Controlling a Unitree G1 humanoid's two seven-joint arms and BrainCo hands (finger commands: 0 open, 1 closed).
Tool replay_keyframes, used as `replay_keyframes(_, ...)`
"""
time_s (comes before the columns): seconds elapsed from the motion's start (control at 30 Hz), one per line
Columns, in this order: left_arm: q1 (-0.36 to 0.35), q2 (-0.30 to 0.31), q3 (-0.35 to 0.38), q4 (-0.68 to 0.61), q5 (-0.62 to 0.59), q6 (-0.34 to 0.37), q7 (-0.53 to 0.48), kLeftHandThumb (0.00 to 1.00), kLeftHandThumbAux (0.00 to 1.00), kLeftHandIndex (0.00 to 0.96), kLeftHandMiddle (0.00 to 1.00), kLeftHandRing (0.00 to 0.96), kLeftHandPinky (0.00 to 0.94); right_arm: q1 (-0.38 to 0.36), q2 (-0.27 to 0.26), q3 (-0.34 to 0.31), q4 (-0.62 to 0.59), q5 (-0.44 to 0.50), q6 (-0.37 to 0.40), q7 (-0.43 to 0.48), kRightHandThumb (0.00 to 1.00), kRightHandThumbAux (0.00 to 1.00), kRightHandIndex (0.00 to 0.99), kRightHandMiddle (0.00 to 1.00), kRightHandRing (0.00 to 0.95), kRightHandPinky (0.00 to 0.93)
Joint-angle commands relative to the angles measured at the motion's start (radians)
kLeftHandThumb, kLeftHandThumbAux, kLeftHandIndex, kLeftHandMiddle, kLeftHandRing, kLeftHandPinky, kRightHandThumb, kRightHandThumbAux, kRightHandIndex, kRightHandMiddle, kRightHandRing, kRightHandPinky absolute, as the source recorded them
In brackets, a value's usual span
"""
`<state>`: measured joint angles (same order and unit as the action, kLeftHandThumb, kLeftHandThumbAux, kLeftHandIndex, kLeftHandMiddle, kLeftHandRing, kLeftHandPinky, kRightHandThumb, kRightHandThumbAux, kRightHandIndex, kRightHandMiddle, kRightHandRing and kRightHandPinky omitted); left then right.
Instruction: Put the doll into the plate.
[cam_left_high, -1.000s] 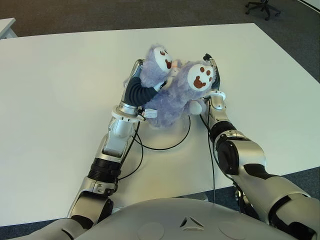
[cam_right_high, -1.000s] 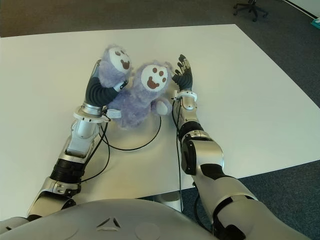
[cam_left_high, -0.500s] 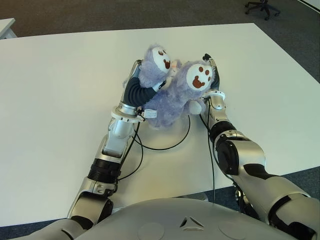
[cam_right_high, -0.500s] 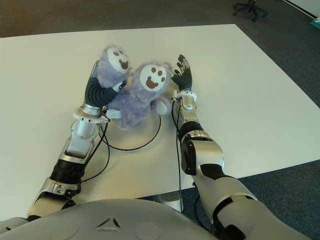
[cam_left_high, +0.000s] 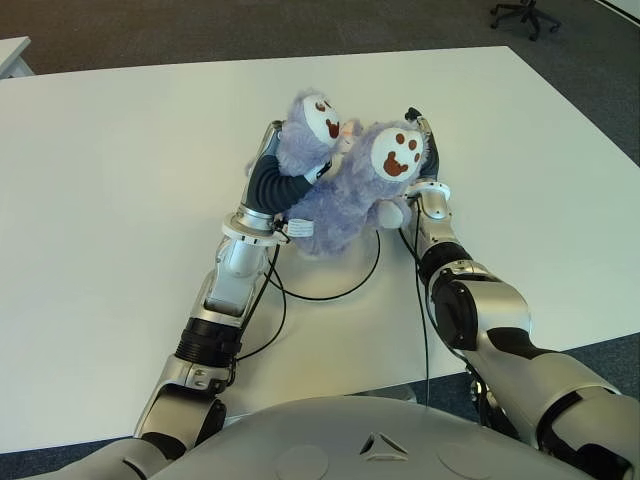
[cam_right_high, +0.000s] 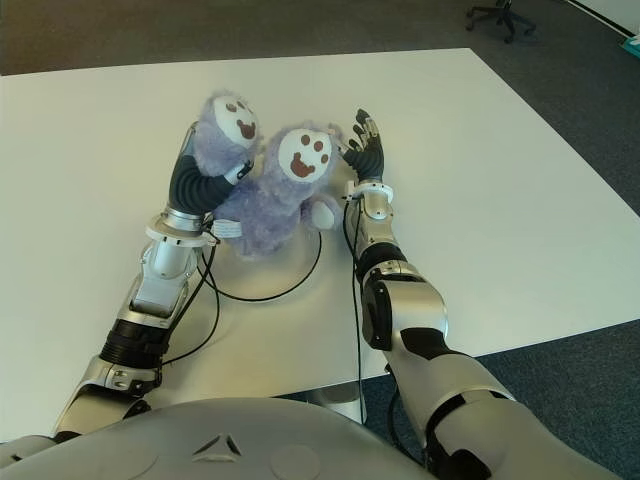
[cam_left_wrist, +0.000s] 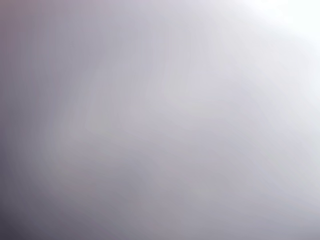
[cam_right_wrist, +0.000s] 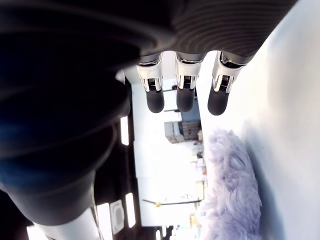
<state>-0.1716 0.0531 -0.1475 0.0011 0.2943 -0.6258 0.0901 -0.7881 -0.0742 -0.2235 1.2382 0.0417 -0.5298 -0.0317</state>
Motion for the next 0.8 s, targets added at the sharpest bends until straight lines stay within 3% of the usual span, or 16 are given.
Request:
replay_keyframes(0.03,0.039,0.003,-0.008,0.025,-0.008,0.007,-0.009,0.711,0.704,0.759,0.86,0.865,0.865,0.104,0.016,-0.008,0.06,0.006,0.059,0.003,0.164,0.837,0.088,0.048,0.054,0.096)
replay_keyframes(0.37,0.039,0.011,-0.012,0.036,-0.021,-0.011,-0.012,0.69,0.71,0.761,0.864,0.868,0.863,0.103,0.015,-0.006,0.06,0.003,0.06,0.002,0.126,0.833,0.093,0.05,0.057,0.099)
replay_keyframes(0.8,0.048,0.049,-0.035,0.015,-0.159,0.035,-0.146,0.46,0.697,0.754,0.862,0.858,0.85,0.101,0.018,-0.008,0.06,0.004,0.061,-0.001,0.138,0.82,0.094,0.049,0.053,0.098)
